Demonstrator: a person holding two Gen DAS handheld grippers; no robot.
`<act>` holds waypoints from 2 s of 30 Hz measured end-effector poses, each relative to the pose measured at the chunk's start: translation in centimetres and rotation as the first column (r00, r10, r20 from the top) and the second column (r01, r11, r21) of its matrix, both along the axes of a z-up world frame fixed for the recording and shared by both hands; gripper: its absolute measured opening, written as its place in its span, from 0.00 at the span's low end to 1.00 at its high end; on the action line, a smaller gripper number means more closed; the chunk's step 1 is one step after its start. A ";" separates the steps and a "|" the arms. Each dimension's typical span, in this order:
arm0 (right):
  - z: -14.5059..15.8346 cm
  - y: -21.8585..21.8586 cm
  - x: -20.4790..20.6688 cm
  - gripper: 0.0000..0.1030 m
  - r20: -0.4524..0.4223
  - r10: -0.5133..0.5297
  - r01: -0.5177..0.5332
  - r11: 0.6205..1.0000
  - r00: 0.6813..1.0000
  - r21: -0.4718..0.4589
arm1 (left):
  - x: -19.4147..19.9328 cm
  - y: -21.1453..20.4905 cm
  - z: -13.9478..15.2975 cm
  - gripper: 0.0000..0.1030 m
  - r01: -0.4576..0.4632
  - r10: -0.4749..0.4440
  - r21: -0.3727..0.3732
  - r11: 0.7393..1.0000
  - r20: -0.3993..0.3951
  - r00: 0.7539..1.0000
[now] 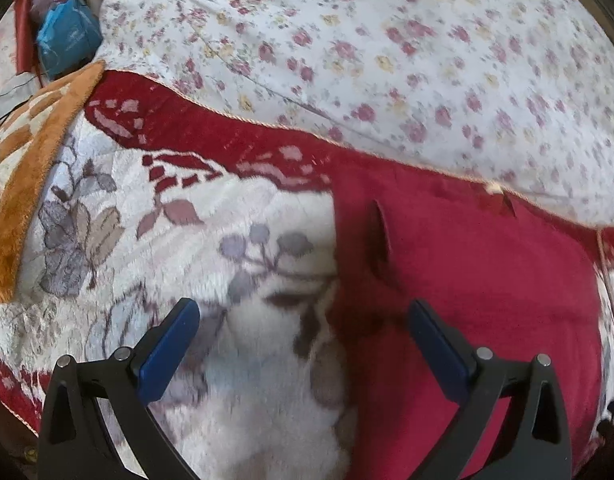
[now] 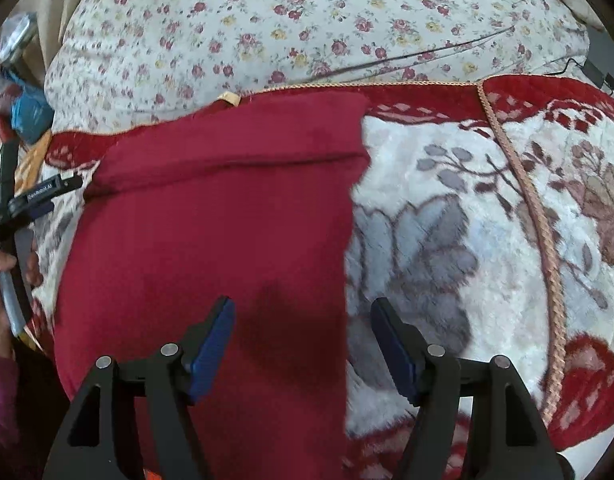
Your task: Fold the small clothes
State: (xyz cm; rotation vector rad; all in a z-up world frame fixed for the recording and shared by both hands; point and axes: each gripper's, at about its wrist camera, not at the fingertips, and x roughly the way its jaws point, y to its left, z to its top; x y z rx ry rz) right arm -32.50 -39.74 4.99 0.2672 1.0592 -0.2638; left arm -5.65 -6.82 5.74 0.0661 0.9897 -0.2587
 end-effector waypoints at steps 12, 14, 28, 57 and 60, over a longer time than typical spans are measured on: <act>-2.8 0.3 -5.2 0.75 -0.021 0.036 -0.034 0.992 0.999 0.124 | -10.3 4.4 -1.0 1.00 0.100 -0.102 -0.022 0.995 -0.072 0.992; -2.8 0.7 -5.6 0.75 -0.015 0.049 -0.046 0.989 0.999 0.142 | -11.8 4.9 -1.1 1.00 0.108 -0.110 -0.033 0.994 -0.091 0.990; -5.0 4.1 -8.8 0.84 -0.074 0.252 -0.228 0.943 0.965 0.242 | -19.2 7.0 -3.7 1.00 0.220 -0.213 0.012 0.975 -0.199 0.957; -5.4 6.7 -8.3 0.46 -0.067 0.336 -0.297 0.897 0.939 0.328 | -20.9 5.1 -6.2 0.92 0.319 -0.306 -0.007 0.948 -0.303 0.902; -5.6 6.4 -8.2 0.61 -0.060 0.306 -0.277 0.916 0.950 0.291 | -20.6 5.4 -6.3 0.92 0.298 -0.291 -0.027 0.954 -0.311 0.905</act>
